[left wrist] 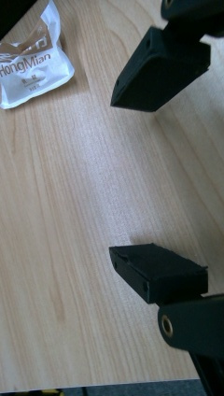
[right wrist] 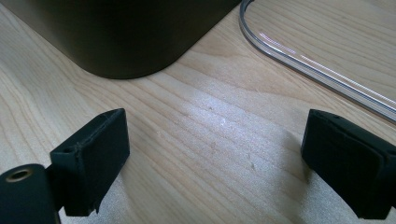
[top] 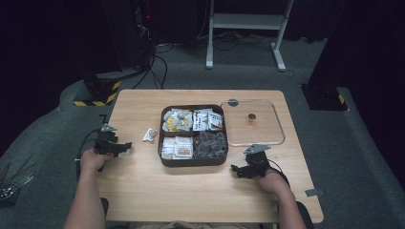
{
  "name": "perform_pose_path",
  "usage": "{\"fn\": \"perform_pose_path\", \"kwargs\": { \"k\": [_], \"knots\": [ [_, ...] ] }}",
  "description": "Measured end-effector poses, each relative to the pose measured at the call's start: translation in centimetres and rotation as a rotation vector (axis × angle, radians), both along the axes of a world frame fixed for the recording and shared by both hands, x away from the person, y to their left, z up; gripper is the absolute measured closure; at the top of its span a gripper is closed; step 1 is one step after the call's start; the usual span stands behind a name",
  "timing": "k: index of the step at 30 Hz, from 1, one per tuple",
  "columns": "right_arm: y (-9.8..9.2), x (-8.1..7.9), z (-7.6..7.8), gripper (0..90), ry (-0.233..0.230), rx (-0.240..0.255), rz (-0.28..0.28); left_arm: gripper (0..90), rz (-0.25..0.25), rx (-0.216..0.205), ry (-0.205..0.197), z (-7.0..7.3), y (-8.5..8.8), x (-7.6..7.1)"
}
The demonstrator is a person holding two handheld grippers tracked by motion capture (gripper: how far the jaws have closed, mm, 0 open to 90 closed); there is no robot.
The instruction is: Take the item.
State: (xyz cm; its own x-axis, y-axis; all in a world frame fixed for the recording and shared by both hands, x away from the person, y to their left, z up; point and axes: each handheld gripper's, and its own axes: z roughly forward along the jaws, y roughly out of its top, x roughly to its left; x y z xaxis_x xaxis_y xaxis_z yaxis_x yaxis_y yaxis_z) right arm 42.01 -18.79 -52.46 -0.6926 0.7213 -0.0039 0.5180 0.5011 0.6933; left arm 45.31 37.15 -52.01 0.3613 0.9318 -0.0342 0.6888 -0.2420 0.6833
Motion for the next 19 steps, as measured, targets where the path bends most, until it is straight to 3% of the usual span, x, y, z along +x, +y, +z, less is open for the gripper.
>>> {"fn": "perform_pose_path", "kwargs": {
  "k": [3, 8, 12, 13, 17, 18, 19],
  "knots": [
    [0.00, 0.00, 0.00, 7.8, 0.000, 0.000, 0.000, 19.7, -0.004, 0.022, -0.049, -0.50, 0.19, -0.07],
    [0.01, 0.01, 0.00, 7.7, 0.000, 0.000, 0.000, 15.0, 0.019, 0.006, -0.081, -0.93, 0.34, 0.05],
    [0.01, 0.01, 0.00, 7.8, 0.000, 0.000, 0.000, 14.8, 0.032, 0.011, -0.080, -0.91, 0.29, 0.09],
    [0.00, 0.01, 0.00, 7.8, 0.000, 0.000, 0.000, 14.5, 0.064, 0.013, -0.075, -0.90, 0.06, 0.12],
    [0.00, 0.01, 0.00, 7.8, 0.001, 0.001, -0.001, 13.2, 0.109, 0.017, -0.071, -0.91, -0.33, 0.24],
    [0.00, 0.01, 0.00, 7.8, 0.001, 0.001, -0.001, 11.8, 0.109, 0.017, -0.071, -0.91, -0.33, 0.24],
    [-0.01, 0.01, 0.00, 7.8, 0.002, 0.002, -0.001, 7.8, 0.141, 0.024, -0.062, -0.91, -0.45, 0.23]
  ]
}}
